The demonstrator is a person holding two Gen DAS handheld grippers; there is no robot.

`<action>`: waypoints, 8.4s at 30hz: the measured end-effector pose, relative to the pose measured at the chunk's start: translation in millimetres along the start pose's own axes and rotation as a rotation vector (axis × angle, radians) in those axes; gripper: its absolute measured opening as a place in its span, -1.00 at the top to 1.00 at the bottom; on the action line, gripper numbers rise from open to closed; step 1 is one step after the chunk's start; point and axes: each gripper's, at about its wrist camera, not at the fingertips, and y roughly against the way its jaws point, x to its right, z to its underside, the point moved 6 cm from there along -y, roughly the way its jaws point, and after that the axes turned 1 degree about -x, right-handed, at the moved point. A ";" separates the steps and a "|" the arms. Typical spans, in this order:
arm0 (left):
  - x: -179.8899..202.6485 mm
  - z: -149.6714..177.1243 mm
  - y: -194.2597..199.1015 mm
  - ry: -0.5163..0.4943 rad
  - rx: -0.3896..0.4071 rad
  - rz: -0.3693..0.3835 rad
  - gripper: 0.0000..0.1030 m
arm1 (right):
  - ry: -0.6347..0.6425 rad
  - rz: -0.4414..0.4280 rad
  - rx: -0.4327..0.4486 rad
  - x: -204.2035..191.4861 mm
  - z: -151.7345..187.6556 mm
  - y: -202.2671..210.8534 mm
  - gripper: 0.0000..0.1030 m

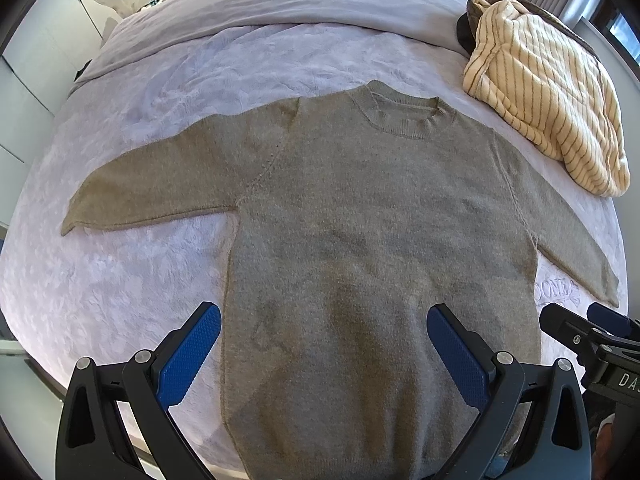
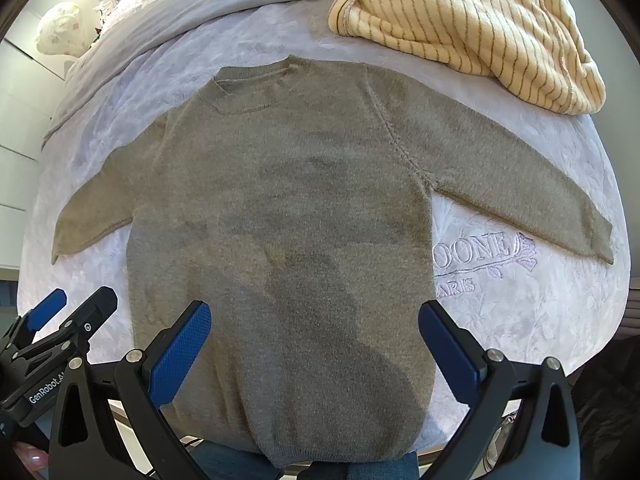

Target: Fold small clothes

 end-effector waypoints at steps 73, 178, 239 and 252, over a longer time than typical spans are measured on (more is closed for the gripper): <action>8.4 -66.1 -149.4 -0.017 0.131 0.339 -0.05 | 0.018 -0.005 -0.002 18.6 -39.2 -137.5 -1.00; -133.8 -97.8 -173.2 0.046 0.123 0.034 0.74 | -0.266 -0.217 0.093 -40.5 -95.4 -140.6 0.70; 145.3 -30.4 -149.2 -0.249 -0.089 0.151 -0.98 | -0.920 -0.462 0.213 224.4 22.5 -61.7 -0.26; 212.4 -39.3 -158.9 -0.291 -0.079 0.133 -0.98 | -1.055 -0.422 0.340 283.3 68.8 -35.3 -0.26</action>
